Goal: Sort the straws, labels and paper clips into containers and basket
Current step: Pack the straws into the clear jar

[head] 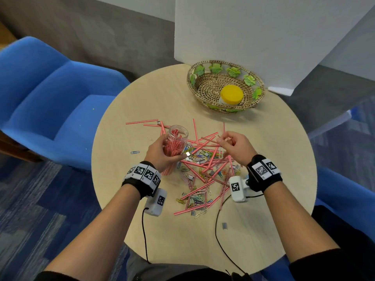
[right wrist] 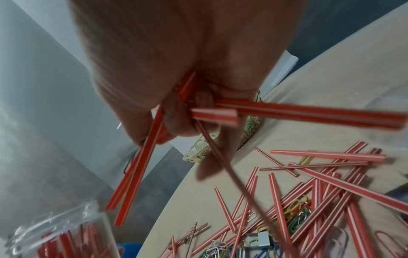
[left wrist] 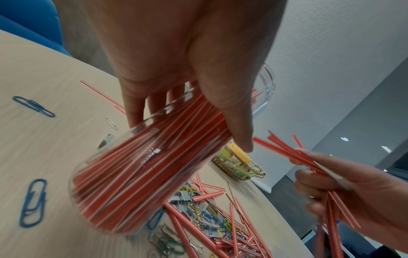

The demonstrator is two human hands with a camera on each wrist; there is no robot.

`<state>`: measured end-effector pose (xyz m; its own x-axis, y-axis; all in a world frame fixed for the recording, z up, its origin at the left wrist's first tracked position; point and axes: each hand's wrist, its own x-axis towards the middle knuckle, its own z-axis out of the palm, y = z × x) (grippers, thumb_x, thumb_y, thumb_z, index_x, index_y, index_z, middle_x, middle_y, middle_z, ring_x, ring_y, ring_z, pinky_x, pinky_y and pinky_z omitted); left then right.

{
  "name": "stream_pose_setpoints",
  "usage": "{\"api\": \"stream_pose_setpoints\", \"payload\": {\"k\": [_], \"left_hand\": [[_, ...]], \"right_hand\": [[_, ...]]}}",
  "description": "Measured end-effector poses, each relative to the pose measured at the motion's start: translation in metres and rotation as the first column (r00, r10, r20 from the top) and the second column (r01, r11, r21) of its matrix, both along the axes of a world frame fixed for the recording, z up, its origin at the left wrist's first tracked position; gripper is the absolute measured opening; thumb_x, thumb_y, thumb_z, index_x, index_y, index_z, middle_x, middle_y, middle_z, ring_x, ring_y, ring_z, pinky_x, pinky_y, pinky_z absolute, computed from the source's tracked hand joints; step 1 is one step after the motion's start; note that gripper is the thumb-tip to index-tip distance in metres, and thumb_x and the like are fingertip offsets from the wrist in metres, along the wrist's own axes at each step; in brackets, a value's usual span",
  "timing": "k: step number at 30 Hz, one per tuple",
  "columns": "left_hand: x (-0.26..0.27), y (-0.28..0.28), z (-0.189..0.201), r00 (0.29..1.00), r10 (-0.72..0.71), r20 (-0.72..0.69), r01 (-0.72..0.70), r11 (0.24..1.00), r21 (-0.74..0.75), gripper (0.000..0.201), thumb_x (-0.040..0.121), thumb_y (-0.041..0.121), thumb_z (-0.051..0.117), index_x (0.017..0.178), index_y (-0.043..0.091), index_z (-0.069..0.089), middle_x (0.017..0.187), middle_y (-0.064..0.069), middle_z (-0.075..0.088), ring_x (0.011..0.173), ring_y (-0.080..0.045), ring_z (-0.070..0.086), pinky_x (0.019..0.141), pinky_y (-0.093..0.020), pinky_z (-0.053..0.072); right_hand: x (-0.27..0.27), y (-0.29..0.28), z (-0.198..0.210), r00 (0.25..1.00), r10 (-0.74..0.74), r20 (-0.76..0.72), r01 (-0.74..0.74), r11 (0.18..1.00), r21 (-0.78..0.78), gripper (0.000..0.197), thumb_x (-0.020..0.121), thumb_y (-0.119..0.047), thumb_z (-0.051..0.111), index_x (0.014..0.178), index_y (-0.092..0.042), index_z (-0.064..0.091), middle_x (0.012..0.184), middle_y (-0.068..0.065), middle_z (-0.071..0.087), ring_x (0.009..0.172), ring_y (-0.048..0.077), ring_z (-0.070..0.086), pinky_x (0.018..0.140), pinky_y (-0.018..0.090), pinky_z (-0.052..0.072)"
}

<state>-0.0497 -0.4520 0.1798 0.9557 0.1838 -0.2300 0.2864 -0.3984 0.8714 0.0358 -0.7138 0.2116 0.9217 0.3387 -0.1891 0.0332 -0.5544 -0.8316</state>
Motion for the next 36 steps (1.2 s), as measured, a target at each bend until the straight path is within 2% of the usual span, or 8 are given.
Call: {"api": "stream_pose_setpoints", "payload": {"k": [2, 6, 11, 18, 22, 28, 31, 36], "left_hand": [[0.0, 0.0, -0.001, 1.0, -0.009, -0.006, 0.009, 1.0, 0.006, 0.073, 0.063, 0.044, 0.091, 0.123, 0.02, 0.057, 0.108, 0.001, 0.068, 0.1, -0.02, 0.066, 0.089, -0.038, 0.057], [-0.002, 0.002, -0.001, 1.0, 0.001, 0.005, -0.001, 1.0, 0.009, 0.073, 0.062, 0.043, 0.091, 0.123, 0.019, 0.057, 0.108, 0.001, 0.067, 0.098, -0.019, 0.066, 0.088, -0.036, 0.056], [-0.005, 0.004, 0.003, 1.0, 0.008, 0.022, -0.008, 1.0, -0.031, 0.076, 0.063, 0.039, 0.092, 0.127, 0.018, 0.056, 0.106, 0.006, 0.065, 0.096, -0.014, 0.063, 0.087, -0.03, 0.052], [-0.006, 0.005, 0.006, 0.999, 0.004, 0.032, -0.002, 0.999, -0.037, 0.076, 0.062, 0.041, 0.092, 0.125, 0.02, 0.055, 0.107, 0.007, 0.065, 0.097, -0.014, 0.063, 0.088, -0.03, 0.053], [-0.003, 0.003, 0.003, 0.999, -0.018, 0.033, 0.019, 0.999, -0.034, 0.077, 0.064, 0.042, 0.091, 0.129, 0.021, 0.055, 0.113, 0.003, 0.068, 0.102, -0.016, 0.064, 0.092, -0.035, 0.054], [0.0, 0.001, -0.002, 0.999, -0.027, 0.024, 0.028, 0.999, -0.04, 0.078, 0.064, 0.041, 0.092, 0.129, 0.02, 0.055, 0.114, 0.003, 0.069, 0.104, -0.017, 0.065, 0.095, -0.039, 0.054], [0.002, 0.0, -0.004, 0.999, -0.042, 0.015, 0.043, 0.998, -0.034, 0.081, 0.062, 0.043, 0.091, 0.13, 0.02, 0.055, 0.115, 0.002, 0.069, 0.106, -0.018, 0.065, 0.097, -0.042, 0.054], [0.006, -0.001, -0.005, 0.999, -0.051, 0.014, 0.051, 0.998, -0.039, 0.082, 0.062, 0.043, 0.091, 0.132, 0.019, 0.054, 0.116, 0.002, 0.069, 0.107, -0.018, 0.065, 0.098, -0.043, 0.054]], "right_hand": [[-0.001, 0.002, 0.003, 1.0, -0.018, 0.013, 0.018, 0.999, 0.033, 0.023, 0.091, -0.035, 0.069, 0.085, -0.014, 0.063, 0.056, -0.012, 0.05, 0.046, 0.004, 0.051, 0.055, 0.026, 0.045], [0.002, 0.0, -0.006, 1.0, -0.013, -0.002, 0.013, 1.0, -0.013, 0.021, 0.083, -0.039, 0.077, 0.088, -0.019, 0.072, 0.091, -0.015, 0.07, 0.09, 0.0, 0.063, 0.085, 0.026, 0.047], [0.003, 0.008, 0.002, 0.991, -0.127, -0.052, 0.123, 0.989, -0.078, 0.058, 0.092, -0.06, 0.053, 0.055, -0.018, 0.037, 0.05, -0.006, 0.031, 0.047, 0.014, 0.028, 0.055, 0.028, 0.027], [0.017, 0.0, 0.025, 0.926, -0.283, -0.248, 0.335, 0.92, 0.201, 0.046, 0.103, -0.045, 0.041, 0.066, -0.019, 0.045, 0.067, -0.001, 0.046, 0.055, 0.009, 0.033, 0.045, 0.02, 0.023], [0.013, -0.014, 0.008, 0.876, -0.273, -0.397, 0.379, 0.899, 0.218, 0.026, 0.106, -0.025, 0.039, 0.102, -0.014, 0.062, 0.06, -0.004, 0.039, 0.046, 0.007, 0.03, 0.036, 0.017, 0.024], [0.02, -0.025, -0.022, 0.785, -0.447, -0.429, 0.447, 0.888, -0.107, 0.011, 0.098, -0.018, 0.046, 0.094, -0.013, 0.055, 0.061, -0.003, 0.034, 0.045, 0.01, 0.029, 0.04, 0.023, 0.026], [0.027, -0.028, -0.035, 0.851, -0.499, -0.166, 0.369, 0.791, -0.488, 0.032, 0.085, -0.035, 0.07, 0.1, -0.008, 0.062, 0.085, 0.006, 0.059, 0.073, 0.025, 0.054, 0.066, 0.03, 0.043], [0.024, -0.016, -0.047, 0.953, -0.294, -0.075, 0.156, 0.688, -0.709, 0.06, 0.072, -0.046, 0.084, 0.113, -0.007, 0.062, 0.102, 0.016, 0.066, 0.087, 0.033, 0.064, 0.073, 0.034, 0.051]]}}
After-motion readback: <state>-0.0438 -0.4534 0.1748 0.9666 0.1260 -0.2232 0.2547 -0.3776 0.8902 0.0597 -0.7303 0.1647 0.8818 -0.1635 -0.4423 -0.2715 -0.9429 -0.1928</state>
